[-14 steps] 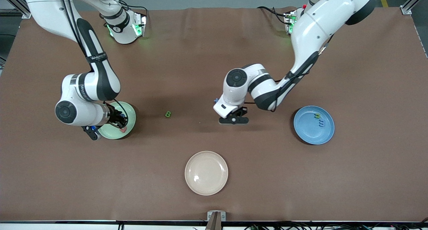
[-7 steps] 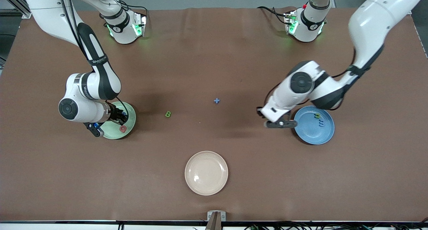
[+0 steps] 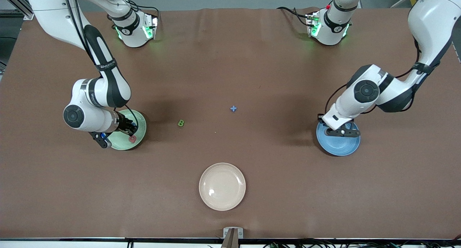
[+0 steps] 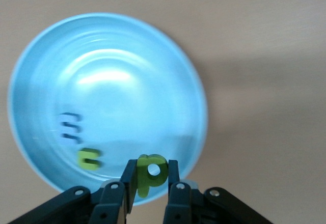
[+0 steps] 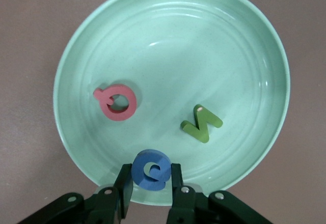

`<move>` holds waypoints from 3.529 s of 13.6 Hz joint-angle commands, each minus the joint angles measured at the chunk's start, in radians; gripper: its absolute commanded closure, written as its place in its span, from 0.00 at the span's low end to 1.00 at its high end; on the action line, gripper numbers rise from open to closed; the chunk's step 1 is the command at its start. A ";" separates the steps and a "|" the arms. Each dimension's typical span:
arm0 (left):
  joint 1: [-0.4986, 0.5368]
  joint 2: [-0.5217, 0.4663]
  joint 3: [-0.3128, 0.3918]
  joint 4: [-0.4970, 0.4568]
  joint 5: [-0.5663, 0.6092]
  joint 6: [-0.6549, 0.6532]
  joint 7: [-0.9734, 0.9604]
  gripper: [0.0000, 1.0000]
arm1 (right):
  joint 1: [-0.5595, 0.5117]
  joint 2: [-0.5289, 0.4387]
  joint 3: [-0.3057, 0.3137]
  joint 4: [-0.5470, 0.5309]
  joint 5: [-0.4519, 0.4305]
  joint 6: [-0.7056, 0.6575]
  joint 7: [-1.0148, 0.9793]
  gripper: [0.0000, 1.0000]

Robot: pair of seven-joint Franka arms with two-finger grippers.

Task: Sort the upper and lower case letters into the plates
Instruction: 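Carry the green p onto the blue plate while the right gripper places the blue c, then open the left gripper and move both grippers toward the remaining letters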

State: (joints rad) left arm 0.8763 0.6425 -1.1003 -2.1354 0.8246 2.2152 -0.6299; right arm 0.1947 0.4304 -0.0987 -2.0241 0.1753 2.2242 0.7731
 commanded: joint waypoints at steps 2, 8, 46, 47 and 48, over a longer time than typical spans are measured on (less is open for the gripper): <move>0.047 0.043 0.029 -0.005 0.117 0.027 0.039 0.87 | -0.018 0.007 0.013 -0.012 0.021 0.022 -0.021 0.98; -0.101 0.100 0.171 0.103 0.177 0.050 0.042 0.87 | -0.020 0.019 0.013 -0.005 0.021 0.032 -0.023 0.52; -1.082 0.161 0.339 0.436 -0.170 0.033 -0.659 0.00 | 0.396 0.097 0.016 -0.082 0.021 0.413 -0.054 0.28; -1.100 0.169 0.358 0.437 -0.171 0.052 -0.657 0.00 | 0.396 0.094 0.016 -0.087 0.021 0.413 -0.054 0.35; -1.115 0.180 0.376 0.437 -0.168 0.063 -0.657 0.00 | 0.396 0.090 0.016 -0.088 0.021 0.411 -0.054 0.42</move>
State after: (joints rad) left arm -0.2085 0.7955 -0.7562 -1.7198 0.6692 2.2519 -1.2895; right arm 0.5770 0.5264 -0.0753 -2.0890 0.1769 2.6362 0.7111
